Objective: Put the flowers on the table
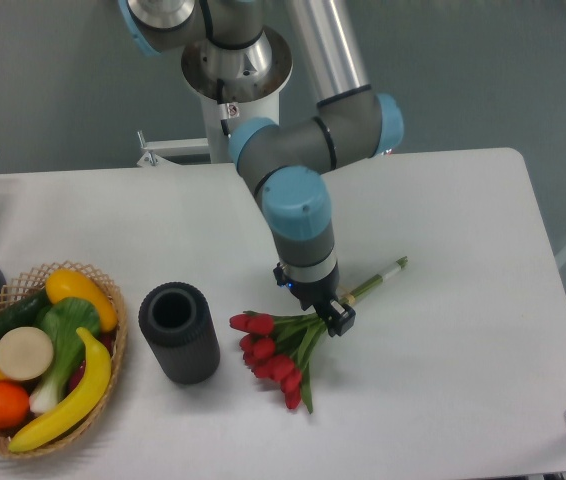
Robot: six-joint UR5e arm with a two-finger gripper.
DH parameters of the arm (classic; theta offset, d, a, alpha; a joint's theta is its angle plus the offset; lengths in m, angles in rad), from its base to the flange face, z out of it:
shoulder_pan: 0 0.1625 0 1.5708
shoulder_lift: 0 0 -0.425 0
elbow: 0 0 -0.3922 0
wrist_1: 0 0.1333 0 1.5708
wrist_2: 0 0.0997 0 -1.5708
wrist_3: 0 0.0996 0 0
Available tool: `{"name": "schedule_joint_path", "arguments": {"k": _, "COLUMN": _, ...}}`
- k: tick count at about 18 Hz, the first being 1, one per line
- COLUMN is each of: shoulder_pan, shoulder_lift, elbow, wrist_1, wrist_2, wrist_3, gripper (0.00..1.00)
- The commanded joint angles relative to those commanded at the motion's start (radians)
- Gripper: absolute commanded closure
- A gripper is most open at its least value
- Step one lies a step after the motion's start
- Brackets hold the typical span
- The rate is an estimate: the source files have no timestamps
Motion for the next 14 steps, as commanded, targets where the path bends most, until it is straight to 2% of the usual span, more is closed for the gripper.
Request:
{"name": "schedule_joint_path", "arguments": {"k": 4, "shoulder_pan": 0.065, "shoulder_lift": 0.069, "elbow": 0.037, "wrist_1": -0.011, "wrist_2": -0.134, "wrist_3": -0.012, "gripper": 0.00}}
{"name": "schedule_joint_path", "arguments": {"k": 8, "shoulder_pan": 0.095, "shoulder_lift": 0.085, "elbow": 0.113, "wrist_1": -0.043, "wrist_2": -0.154, "wrist_3": -0.014, "gripper": 0.00}}
{"name": "schedule_joint_path", "arguments": {"k": 11, "shoulder_pan": 0.114, "shoulder_lift": 0.088, "elbow": 0.182, "wrist_1": -0.130, "wrist_2": -0.160, "wrist_3": 0.018, "gripper": 0.00}}
{"name": "schedule_joint_path", "arguments": {"k": 14, "shoulder_pan": 0.150, "shoulder_lift": 0.097, "elbow": 0.238, "wrist_1": -0.259, "wrist_2": -0.163, "wrist_3": 0.131, "gripper": 0.00}}
